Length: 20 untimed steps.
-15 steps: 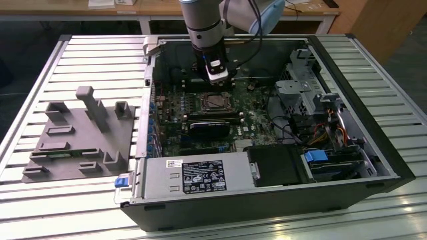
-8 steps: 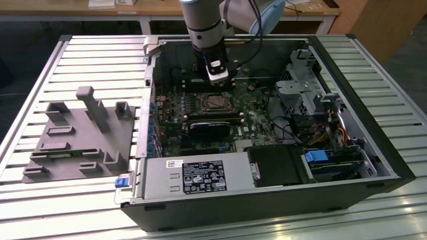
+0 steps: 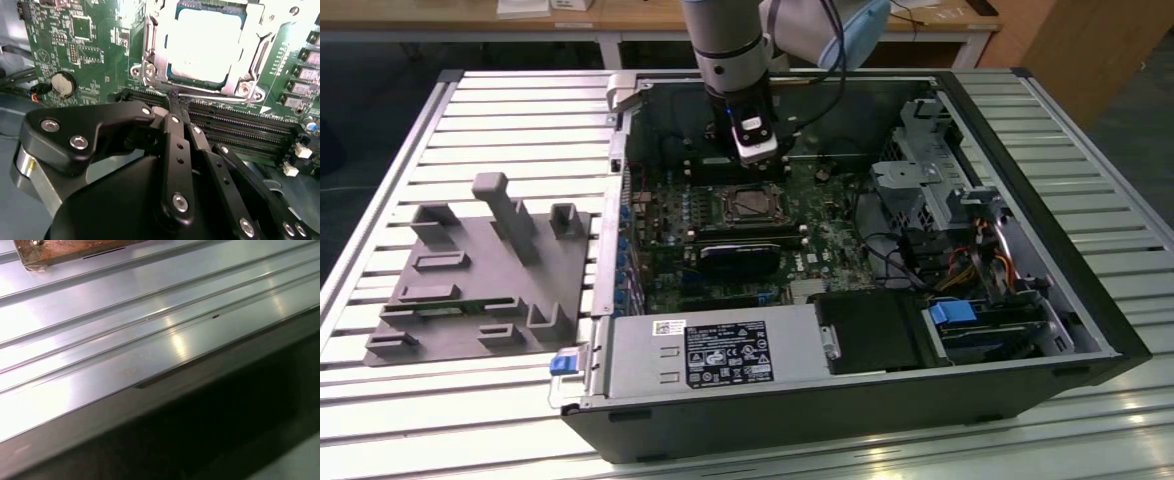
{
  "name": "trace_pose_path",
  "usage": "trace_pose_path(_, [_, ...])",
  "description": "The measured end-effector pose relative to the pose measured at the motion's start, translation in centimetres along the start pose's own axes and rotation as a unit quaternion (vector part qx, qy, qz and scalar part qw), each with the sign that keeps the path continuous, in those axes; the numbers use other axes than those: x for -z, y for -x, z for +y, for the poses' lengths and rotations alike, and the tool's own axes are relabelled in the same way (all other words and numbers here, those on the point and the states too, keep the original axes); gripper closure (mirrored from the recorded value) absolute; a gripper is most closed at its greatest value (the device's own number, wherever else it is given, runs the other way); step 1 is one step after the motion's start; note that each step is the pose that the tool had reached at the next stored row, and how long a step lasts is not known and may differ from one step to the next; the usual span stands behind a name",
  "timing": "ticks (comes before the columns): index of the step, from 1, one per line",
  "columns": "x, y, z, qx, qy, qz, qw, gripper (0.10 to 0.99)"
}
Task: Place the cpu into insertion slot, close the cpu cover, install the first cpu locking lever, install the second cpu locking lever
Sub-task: 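Install the first cpu locking lever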
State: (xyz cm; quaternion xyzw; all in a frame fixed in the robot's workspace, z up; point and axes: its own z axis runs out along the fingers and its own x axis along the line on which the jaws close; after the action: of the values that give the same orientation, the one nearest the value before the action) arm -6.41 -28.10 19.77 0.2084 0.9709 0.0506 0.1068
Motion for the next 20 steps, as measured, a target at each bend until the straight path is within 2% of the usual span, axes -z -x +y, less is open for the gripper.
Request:
trace_pose_path(6, [0.03,0.12,-0.25,0.000,0.0017,0.0008,1.0000,0.984])
trace_pose_path(11, [0.03,0.22,-0.50,-0.003,0.0098,0.0044,0.9999,0.984])
trace_pose_path(13, [-0.02,0.33,-0.76,-0.004,0.0148,0.0066,0.9999,0.984])
trace_pose_path(20, [-0.05,0.36,-0.76,-0.004,0.0152,0.0068,0.9999,0.984])
